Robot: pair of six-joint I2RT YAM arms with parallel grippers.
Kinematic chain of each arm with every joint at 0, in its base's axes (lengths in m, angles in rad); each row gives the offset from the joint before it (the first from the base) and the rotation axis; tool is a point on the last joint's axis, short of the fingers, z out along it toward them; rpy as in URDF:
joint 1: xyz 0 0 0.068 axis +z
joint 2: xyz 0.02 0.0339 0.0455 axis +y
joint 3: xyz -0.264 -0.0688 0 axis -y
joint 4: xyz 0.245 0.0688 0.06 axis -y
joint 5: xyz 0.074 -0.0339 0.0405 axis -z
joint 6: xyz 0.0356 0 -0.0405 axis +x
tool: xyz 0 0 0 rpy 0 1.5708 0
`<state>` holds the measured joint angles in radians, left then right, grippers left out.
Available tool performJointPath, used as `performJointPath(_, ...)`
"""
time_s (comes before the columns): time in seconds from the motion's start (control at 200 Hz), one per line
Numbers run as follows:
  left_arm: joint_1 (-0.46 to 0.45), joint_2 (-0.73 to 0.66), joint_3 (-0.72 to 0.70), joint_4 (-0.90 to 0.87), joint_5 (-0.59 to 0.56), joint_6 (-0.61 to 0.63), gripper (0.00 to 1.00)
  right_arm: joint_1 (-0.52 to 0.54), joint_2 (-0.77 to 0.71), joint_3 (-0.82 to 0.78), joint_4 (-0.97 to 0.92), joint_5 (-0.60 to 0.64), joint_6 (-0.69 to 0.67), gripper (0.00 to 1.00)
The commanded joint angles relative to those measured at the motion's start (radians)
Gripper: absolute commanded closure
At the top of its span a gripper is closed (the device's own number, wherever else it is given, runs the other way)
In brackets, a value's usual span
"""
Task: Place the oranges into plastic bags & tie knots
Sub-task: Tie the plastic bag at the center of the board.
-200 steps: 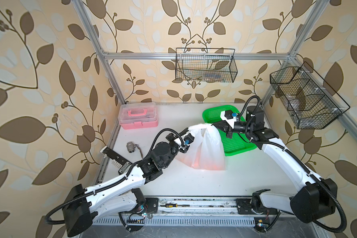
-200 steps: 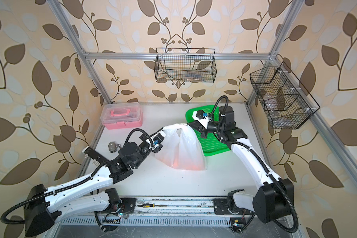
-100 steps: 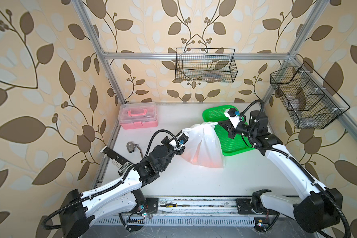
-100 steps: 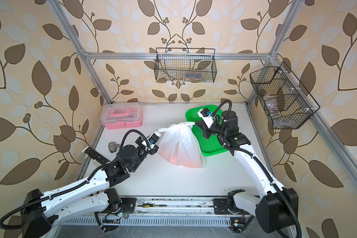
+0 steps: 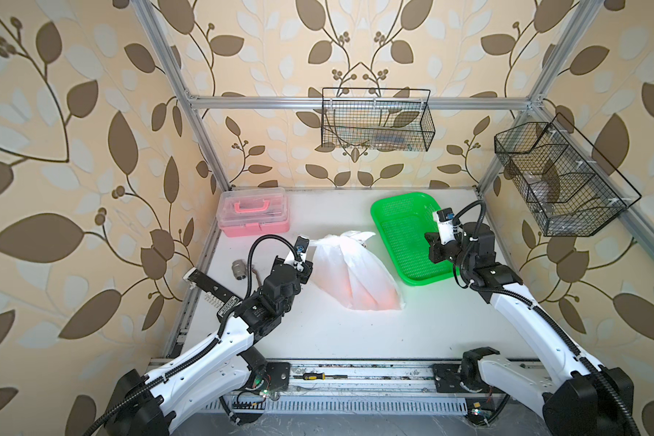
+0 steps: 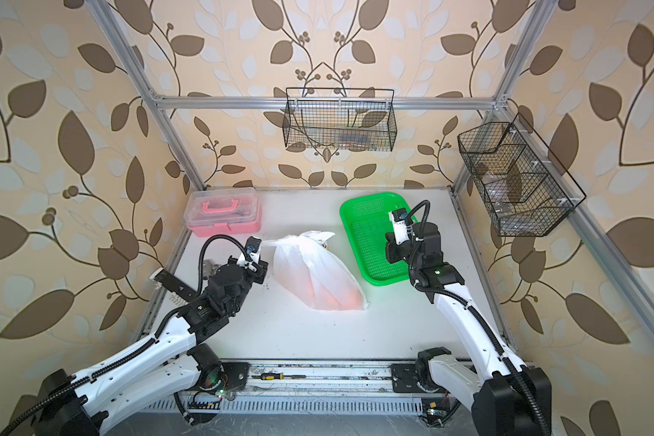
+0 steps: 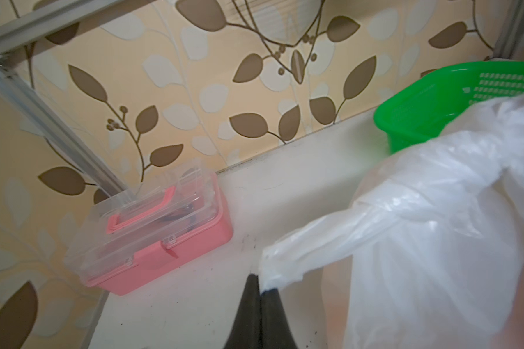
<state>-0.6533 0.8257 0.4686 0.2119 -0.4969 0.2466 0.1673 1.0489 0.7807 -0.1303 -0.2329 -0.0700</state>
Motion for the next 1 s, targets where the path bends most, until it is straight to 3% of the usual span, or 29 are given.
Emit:
performJointPath(0.0,0.003,0.012,0.020,0.034,0.122,-0.041,1.00,0.045,-0.008,0.016,0.058,-0.254,-0.130,0.70)
performJointPath(0.1,0.003,0.029,0.023,0.059,0.136,-0.041,1.00,0.119,0.002,0.015,0.046,-0.289,-0.344,0.33)
performJointPath(0.17,0.002,0.040,0.028,0.057,0.110,-0.035,1.00,0.128,0.022,0.016,0.081,-0.364,-0.422,0.21)
performJointPath(0.255,0.003,0.054,0.034,0.055,0.091,-0.033,1.00,0.134,0.078,0.051,0.119,-0.415,-0.455,0.15)
performJointPath(0.43,0.003,0.065,0.036,0.061,0.085,-0.041,1.00,0.162,0.243,0.201,0.089,-0.400,-0.510,0.15)
performJointPath(0.775,0.002,0.075,0.053,0.040,0.078,-0.037,1.00,0.195,0.444,0.332,0.071,-0.435,-0.547,0.28)
performJointPath(0.85,0.003,0.075,0.057,0.035,0.074,-0.035,1.00,0.205,0.473,0.355,0.072,-0.438,-0.547,0.35)
performJointPath(0.93,0.003,0.073,0.059,0.029,0.066,-0.035,1.00,0.210,0.495,0.385,0.047,-0.450,-0.547,0.58)
performJointPath(0.995,0.003,0.067,0.062,0.023,0.042,-0.038,1.00,0.210,0.496,0.391,0.030,-0.444,-0.545,0.90)
